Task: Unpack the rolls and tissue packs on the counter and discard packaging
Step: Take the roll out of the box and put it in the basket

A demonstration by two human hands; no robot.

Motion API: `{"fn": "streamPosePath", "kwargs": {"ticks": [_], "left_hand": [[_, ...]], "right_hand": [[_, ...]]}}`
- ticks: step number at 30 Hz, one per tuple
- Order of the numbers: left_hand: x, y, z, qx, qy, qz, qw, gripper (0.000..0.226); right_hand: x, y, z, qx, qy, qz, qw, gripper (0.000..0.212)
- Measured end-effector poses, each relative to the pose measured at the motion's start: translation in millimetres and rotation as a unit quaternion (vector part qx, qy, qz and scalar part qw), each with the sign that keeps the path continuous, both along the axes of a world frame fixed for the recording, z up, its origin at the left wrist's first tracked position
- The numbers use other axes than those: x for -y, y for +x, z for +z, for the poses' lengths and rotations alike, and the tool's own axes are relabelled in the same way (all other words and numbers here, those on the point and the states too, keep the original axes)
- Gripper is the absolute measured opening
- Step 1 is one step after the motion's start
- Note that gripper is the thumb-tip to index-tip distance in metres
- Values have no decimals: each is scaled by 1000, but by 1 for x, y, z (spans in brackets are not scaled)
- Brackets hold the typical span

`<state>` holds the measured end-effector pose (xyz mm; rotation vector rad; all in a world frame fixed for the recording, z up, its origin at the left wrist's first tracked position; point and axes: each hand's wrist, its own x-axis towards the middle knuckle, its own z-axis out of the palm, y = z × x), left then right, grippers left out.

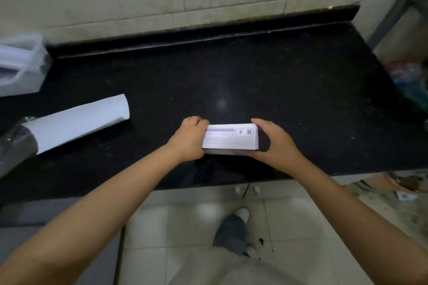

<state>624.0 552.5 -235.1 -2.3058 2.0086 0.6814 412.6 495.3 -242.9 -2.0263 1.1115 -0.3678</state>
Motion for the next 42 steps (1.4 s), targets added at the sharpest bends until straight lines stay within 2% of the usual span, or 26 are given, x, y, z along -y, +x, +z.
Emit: {"fn": "streamPosePath", "kwargs": {"ticks": [5,10,15,18,22,30,37,41,42], "left_hand": [[-56,32,6,-51,15,42,998,59],[-102,75,7,-44,-8,94,995,53],[-153,142,8,-26,-35,163,986,54],[-186,191,6,-15,-45,188,981,52],[-230,266,3,21,-33,184,982,58],[-294,382,9,30,-23,165,986,48],[-300,423,4,-10,-58,183,981,53],[-301,426,3,-58,-82,212,972,57],[-302,425,3,-64,-85,222,969,57]], "right_hand": [[-28,32,8,35,52,34,997,83],[-60,83,5,23,125,66,990,82],[-92,165,4,95,208,38,973,60],[-111,222,4,95,232,34,967,47],[-145,297,1,96,265,48,958,49],[-212,410,-3,81,251,33,964,43],[-205,450,4,70,213,36,974,32],[-182,452,9,133,320,-48,937,28],[-177,451,10,110,299,-56,946,34]]}}
